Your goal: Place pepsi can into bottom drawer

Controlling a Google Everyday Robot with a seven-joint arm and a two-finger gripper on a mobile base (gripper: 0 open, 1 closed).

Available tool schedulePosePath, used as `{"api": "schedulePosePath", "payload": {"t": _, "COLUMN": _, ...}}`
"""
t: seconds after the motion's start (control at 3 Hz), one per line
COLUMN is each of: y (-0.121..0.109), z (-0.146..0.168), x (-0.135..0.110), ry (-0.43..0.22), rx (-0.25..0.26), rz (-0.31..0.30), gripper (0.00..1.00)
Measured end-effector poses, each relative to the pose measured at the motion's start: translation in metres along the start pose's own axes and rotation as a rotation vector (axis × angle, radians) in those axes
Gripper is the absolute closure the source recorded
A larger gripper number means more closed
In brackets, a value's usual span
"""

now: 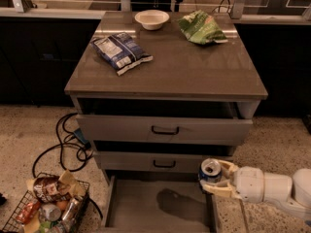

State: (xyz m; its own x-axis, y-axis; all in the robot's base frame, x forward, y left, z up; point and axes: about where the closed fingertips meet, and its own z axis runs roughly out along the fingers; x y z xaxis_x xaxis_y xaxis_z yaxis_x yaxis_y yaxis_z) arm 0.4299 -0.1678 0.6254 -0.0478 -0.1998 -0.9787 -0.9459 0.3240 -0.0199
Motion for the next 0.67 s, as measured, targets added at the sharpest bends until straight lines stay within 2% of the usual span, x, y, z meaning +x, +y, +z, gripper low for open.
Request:
{"api": "schedulePosePath", "payload": {"t": 0.33, "y": 0.015, "z": 0.040, "x": 0.059, "ry": -0.030, "rx": -0.054, "rz": 0.046, "gripper": 1.00}}
{"api": "schedulePosePath", "payload": {"t": 0.67, "y": 0.032, "z": 0.073, "x": 0.106, "ry": -0.084, "rx": -0.101, "rz": 0.082, "gripper": 1.00}}
